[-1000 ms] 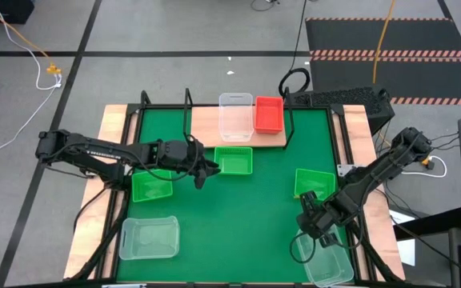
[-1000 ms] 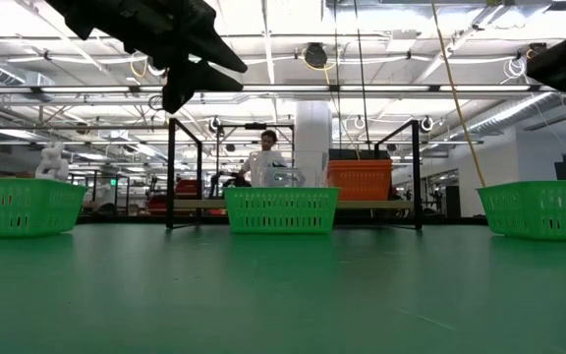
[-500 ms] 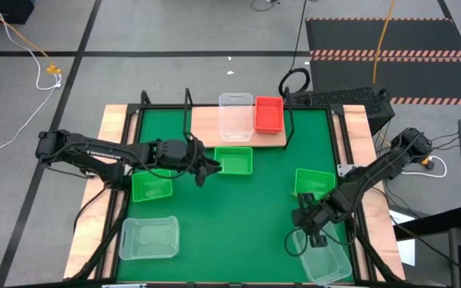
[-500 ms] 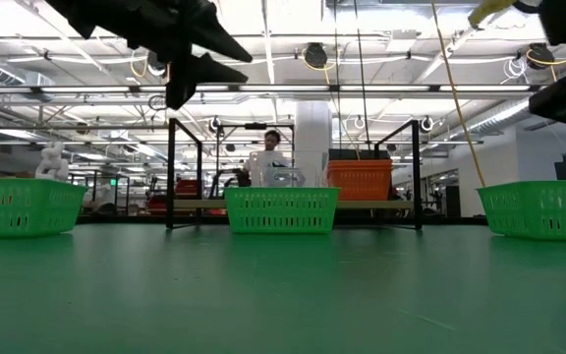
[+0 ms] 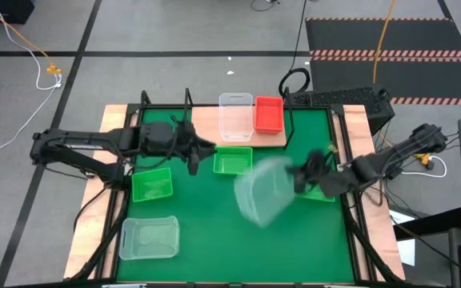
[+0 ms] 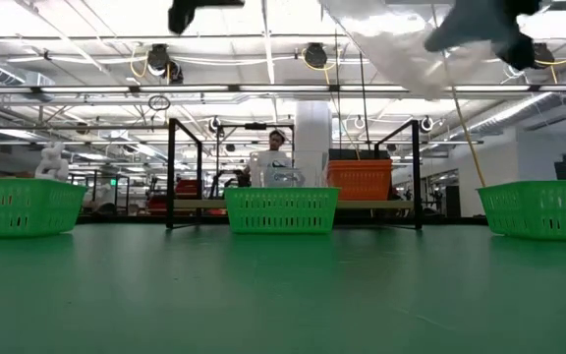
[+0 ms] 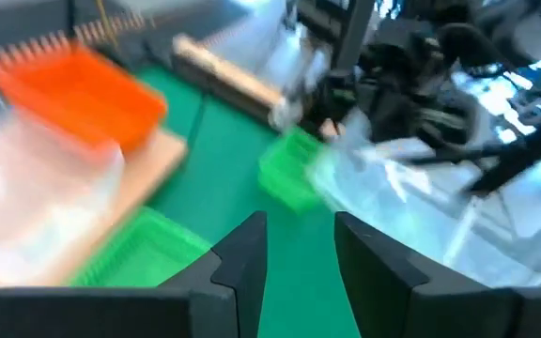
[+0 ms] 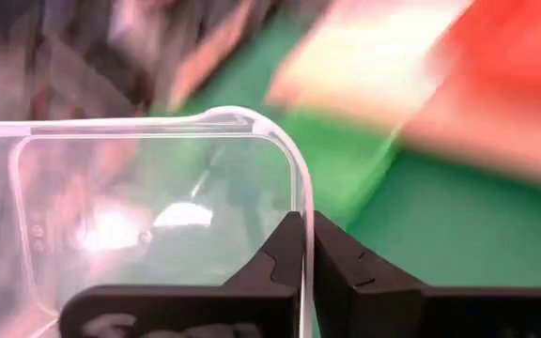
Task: Stack baskets on shelf by color
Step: Stack the right transparent bin on top of the transparent bin on the shelf
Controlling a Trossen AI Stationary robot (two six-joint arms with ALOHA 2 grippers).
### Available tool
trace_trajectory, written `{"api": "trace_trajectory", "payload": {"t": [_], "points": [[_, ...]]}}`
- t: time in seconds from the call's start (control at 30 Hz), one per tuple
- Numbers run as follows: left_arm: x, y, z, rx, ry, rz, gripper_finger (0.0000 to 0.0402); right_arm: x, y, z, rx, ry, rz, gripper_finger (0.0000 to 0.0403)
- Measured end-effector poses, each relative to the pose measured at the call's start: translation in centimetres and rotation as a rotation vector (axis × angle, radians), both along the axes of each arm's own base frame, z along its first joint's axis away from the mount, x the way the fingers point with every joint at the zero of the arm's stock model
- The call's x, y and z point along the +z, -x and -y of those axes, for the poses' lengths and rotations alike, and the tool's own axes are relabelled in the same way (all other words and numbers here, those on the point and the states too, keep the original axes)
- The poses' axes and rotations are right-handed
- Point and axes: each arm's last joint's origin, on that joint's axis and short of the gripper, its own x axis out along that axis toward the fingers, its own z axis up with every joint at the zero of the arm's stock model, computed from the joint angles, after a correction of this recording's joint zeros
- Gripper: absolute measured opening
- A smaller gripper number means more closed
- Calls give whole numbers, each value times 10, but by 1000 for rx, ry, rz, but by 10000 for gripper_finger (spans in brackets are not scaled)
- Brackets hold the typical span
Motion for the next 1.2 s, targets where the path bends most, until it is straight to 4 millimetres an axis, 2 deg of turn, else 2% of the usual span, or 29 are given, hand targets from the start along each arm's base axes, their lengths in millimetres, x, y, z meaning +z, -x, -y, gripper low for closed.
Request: {"api": "trace_trajectory", "payload": {"t": [0.1, 0.2, 0.3, 0.37, 0.5, 0.6, 0.7, 0.8, 0.97, 1.2], "points": [[26, 4, -1, 82, -74, 32, 129, 14, 5, 14, -289, 127, 172, 1], [45, 8, -3, 185, -107, 74, 148, 25, 2, 23, -531, 299, 266, 1], [59, 11, -6, 262, -195, 99, 187, 36, -10, 30, -707, 424, 281, 1], [63, 8, -7, 296, -289, 108, 219, 43, -19, 33, -772, 504, 231, 1], [61, -16, -8, 283, -480, 129, 274, 58, -35, 46, -846, 606, 122, 1], [54, -39, -7, 273, -581, 149, 293, 64, -44, 55, -912, 584, 150, 1], [43, -58, -5, 313, -624, 138, 295, 66, -48, 62, -943, 575, 174, 0], [34, -69, -2, 350, -638, 105, 296, 64, -52, 65, -949, 577, 180, 0], [37, -78, -2, 463, -673, 72, 296, 64, -51, 65, -961, 550, 218, 0], [37, -99, -3, 483, -730, 47, 291, 64, -52, 65, -960, 541, 235, 0]]}}
